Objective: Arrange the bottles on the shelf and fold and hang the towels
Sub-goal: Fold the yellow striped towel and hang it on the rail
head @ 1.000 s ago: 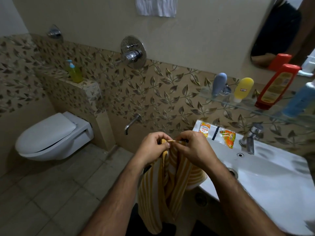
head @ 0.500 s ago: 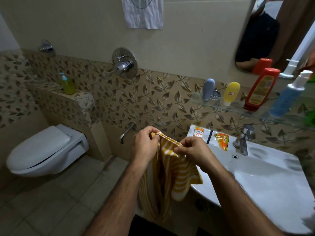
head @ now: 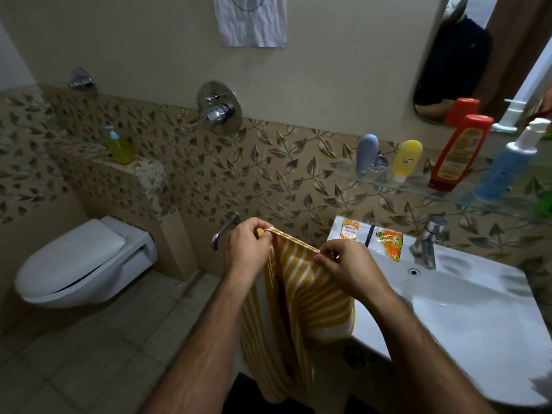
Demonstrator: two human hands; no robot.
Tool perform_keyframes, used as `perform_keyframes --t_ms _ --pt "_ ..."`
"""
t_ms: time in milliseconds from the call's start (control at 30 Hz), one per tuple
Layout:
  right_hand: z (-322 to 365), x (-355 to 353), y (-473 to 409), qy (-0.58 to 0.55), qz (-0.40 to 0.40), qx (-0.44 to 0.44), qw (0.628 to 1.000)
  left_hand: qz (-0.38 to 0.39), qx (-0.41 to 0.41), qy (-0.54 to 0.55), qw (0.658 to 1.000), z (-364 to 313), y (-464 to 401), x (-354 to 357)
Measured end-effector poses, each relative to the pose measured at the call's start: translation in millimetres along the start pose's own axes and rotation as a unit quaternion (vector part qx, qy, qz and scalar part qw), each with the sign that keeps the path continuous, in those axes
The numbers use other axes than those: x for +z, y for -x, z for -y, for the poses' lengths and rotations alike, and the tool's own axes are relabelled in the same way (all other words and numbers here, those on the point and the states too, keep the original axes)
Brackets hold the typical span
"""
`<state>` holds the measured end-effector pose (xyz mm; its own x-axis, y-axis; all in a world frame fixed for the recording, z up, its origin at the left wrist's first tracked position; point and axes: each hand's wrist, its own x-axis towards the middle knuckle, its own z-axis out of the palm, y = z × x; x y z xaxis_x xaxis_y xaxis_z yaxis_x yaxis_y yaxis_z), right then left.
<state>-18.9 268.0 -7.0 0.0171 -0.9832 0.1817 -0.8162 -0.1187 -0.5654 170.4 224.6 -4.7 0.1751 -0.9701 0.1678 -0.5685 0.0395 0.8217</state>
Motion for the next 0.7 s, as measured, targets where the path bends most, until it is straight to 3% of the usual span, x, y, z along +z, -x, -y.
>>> perform_keyframes --t_ms 200,333,500,700 --pt "0 -5 -2 0.033 0.01 -0.019 0.999 0.08 -0.048 0.0 0.996 28 -4 3" --pt "11 -4 -6 0.07 -0.013 -0.036 0.997 0.145 -0.079 0.086 0.983 49 3 6" --pt "22 1 -13 0.111 -0.005 -0.053 0.992 0.225 -0.127 0.214 0.942 69 24 7" --pt "26 12 -14 0.128 0.041 -0.087 0.987 0.246 -0.056 0.255 0.933 58 37 3"
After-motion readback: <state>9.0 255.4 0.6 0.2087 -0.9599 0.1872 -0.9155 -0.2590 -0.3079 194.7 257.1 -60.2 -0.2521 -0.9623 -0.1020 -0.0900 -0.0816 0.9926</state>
